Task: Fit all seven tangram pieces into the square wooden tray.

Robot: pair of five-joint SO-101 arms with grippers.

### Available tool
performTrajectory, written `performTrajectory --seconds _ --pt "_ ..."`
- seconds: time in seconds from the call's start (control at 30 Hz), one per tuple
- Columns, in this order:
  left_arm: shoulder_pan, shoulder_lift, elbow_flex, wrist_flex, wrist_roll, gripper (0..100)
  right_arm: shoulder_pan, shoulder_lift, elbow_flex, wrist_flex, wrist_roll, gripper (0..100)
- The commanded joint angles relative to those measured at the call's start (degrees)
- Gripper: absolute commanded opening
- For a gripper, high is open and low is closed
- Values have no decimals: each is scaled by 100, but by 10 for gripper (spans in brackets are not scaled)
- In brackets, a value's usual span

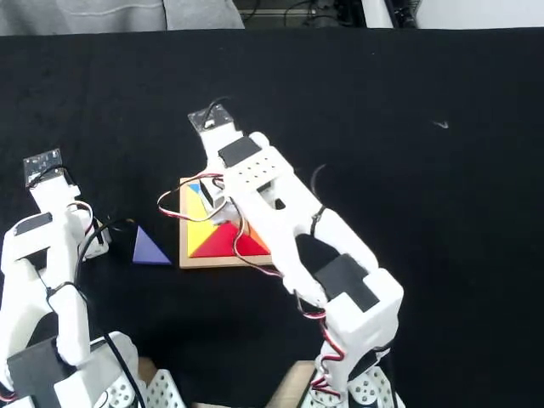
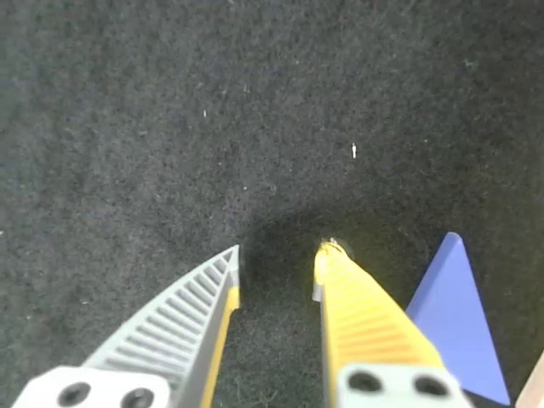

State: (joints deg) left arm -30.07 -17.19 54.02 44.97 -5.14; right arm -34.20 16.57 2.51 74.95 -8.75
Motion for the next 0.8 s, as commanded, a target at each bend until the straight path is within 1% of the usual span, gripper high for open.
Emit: performTrajectory --seconds 0.0,0.13,0.2,0.27,0.77 --pt "-40 -158 -13 -88 26 151 -281 -251 145 -308 211 164" --pt "-40 -158 -13 -88 26 151 -352 -48 180 -554 211 42" --pt "-40 -158 -13 -88 26 151 -352 40 171 -589 211 10" --pt "-40 -158 -13 -88 26 151 -334 119 110 -571 211 22" --pt "-40 -158 -13 -88 26 151 -26 444 -251 -563 220 21"
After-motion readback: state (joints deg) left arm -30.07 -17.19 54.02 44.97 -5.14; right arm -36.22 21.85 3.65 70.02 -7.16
